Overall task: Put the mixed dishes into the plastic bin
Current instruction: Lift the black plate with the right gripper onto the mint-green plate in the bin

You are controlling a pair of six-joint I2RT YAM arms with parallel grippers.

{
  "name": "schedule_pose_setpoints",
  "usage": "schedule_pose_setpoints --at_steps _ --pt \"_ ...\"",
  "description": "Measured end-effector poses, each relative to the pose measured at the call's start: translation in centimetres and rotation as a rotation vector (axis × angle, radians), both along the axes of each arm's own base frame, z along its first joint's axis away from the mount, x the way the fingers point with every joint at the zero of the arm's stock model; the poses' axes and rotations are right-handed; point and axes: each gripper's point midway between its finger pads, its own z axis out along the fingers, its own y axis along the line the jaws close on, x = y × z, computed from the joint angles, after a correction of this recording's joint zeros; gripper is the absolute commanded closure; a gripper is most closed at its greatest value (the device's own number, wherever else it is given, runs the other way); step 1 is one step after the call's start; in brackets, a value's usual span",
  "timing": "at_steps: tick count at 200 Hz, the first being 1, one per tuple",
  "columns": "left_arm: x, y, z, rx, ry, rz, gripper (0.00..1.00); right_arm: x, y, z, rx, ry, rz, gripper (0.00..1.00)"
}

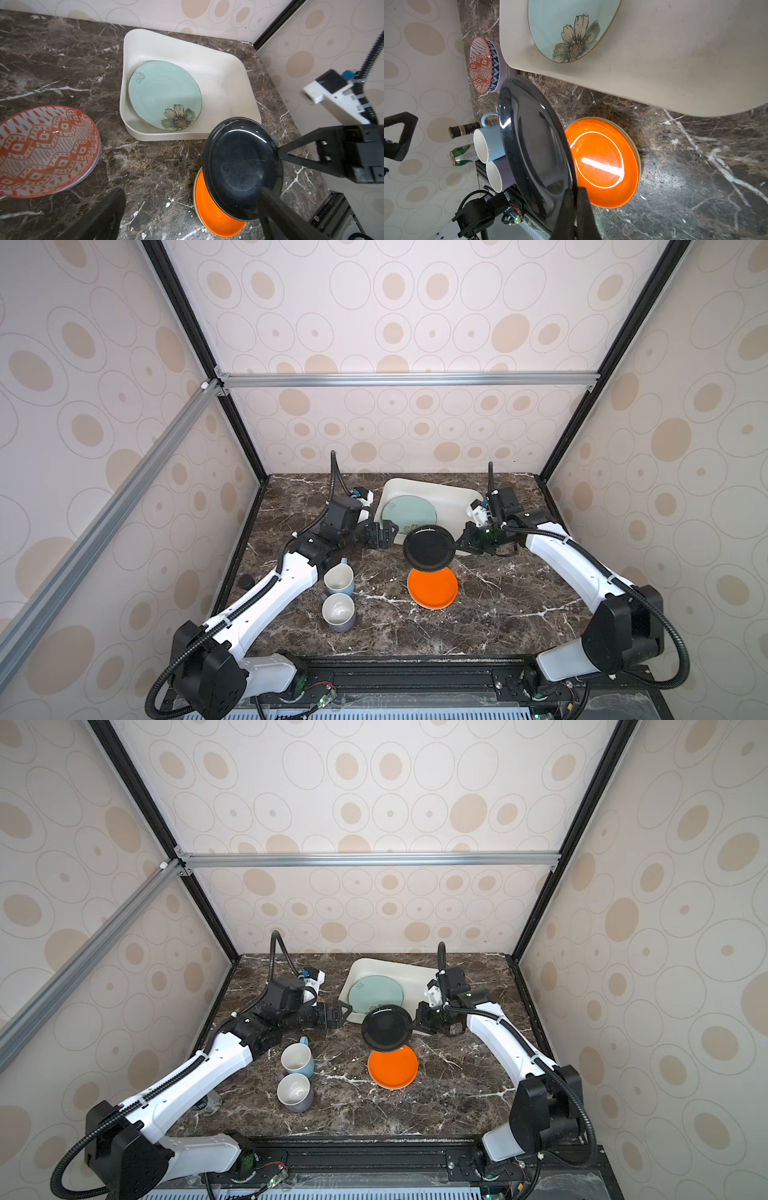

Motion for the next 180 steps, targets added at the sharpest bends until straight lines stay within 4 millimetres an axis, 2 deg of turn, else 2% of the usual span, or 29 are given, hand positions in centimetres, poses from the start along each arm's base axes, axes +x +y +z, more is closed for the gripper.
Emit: schedule_pose_setpoints --at_steps 37,73,101,128,180 --pt "1.1 -0.3 2.3 -0.015 -0.033 -0.020 0.01 3.5 0.3 -0.3 0.009 0.010 -0.023 1.00" --pt "2.7 -0.6 3.8 -0.019 -0.054 -0.032 0.01 8.5 0.2 -0.9 0.019 0.004 -0.063 1.00" --pt "3.6 -0.9 3.4 -0.011 -0.037 -0.043 0.01 12.0 0.9 -2.5 0.031 0.008 -0.070 1.00" --pt "4.2 -1.1 2.0 0.002 -0.006 -0.055 0.01 14.9 1.6 -4.7 0.033 0.025 -0.068 1.00" --pt "5.1 -0.9 0.0 0.011 0.043 -0.055 0.01 18.3 2.7 -8.6 0.040 0.059 -0.068 1.00"
